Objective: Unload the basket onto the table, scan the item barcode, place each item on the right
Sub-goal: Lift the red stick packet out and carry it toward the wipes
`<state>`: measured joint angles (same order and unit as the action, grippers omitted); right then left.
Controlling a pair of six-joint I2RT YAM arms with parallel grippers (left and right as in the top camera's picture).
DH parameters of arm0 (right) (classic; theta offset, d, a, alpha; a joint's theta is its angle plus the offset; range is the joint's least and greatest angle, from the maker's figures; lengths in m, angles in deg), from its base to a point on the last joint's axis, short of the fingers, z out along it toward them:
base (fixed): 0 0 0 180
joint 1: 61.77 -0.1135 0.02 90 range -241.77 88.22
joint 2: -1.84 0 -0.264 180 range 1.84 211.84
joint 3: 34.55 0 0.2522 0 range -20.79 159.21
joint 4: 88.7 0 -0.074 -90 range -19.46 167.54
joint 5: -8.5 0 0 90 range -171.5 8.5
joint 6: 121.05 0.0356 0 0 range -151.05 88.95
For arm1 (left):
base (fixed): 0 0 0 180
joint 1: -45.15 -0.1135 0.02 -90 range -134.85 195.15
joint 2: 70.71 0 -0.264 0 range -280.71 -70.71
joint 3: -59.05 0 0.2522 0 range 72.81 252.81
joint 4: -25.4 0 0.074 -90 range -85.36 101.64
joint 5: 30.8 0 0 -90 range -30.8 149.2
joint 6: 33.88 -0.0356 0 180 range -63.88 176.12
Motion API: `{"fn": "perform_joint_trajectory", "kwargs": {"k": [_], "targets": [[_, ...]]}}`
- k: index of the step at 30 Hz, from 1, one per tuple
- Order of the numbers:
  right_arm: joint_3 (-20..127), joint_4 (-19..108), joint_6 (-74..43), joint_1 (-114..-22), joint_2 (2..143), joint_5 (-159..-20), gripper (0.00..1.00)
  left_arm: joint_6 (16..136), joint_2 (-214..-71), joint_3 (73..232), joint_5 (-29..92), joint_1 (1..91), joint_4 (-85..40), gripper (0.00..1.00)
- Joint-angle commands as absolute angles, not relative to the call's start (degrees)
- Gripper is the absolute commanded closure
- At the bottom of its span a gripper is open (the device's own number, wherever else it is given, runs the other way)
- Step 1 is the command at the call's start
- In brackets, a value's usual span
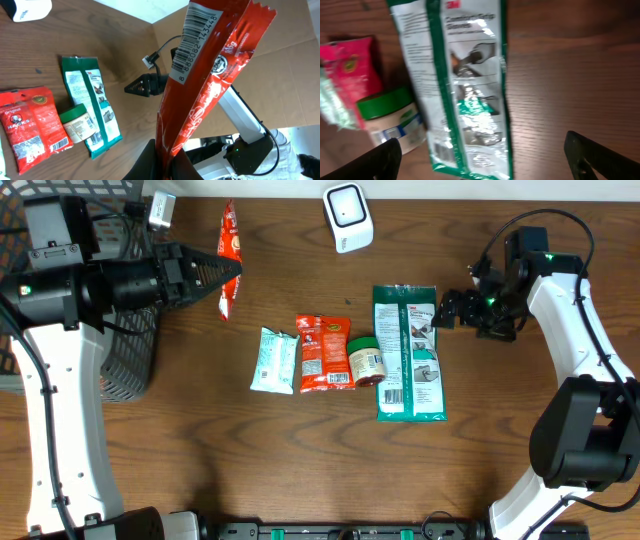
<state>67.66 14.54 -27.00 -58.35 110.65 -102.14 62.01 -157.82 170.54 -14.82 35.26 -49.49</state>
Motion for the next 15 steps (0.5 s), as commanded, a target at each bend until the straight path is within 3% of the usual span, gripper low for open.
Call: {"fn": "perform_joint_trajectory", "kwargs": {"k": [1,7,15], "targets": [[68.4,13.9,-26.4,-58.7,110.8,-109.5,0.01,61.1,-158.5,170.1,-14.7,36.2,-49.6,0.93],[68.4,13.8,-26.4,-58.7,110.8,-118.0,0.01,61.1,-158.5,170.1,-12.0,36.9,-49.6,0.92],[68.4,13.8,-31.4,-58.4,110.8,-120.3,0.01,61.1,-158.5,170.0,18.4,44.1,-51.1,0.93]]}}
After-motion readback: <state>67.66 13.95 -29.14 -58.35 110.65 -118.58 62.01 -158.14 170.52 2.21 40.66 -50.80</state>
